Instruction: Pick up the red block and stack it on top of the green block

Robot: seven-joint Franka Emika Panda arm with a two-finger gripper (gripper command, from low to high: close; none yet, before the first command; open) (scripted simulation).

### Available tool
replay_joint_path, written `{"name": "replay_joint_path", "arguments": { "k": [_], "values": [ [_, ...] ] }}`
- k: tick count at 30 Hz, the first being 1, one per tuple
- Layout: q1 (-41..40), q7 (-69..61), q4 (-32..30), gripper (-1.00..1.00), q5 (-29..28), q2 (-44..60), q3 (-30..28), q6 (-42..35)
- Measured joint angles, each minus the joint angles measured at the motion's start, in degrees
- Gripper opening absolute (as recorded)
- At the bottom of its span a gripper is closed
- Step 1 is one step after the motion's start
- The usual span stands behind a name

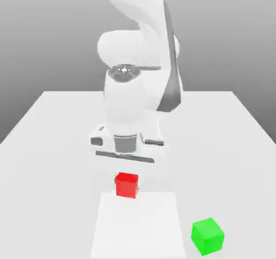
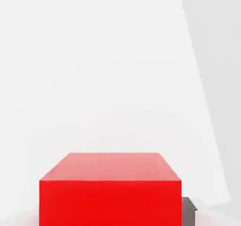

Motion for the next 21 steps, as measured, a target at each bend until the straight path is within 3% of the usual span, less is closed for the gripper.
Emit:
{"name": "replay_joint_path", "arguments": {
  "k": [12, 17, 18, 21],
  "values": [
    [13.72, -12.8, 23.22, -1.0, -1.79, 9.99, 7.81, -13.34],
    [15.09, -12.14, 26.0, -1.0, -4.7, 19.16, 7.29, -7.05],
    [15.31, -11.82, 26.1, 1.0, -5.15, 20.47, 7.01, -5.86],
    [15.31, -11.82, 26.1, 1.0, -5.15, 20.47, 7.01, -5.86]
  ]
}}
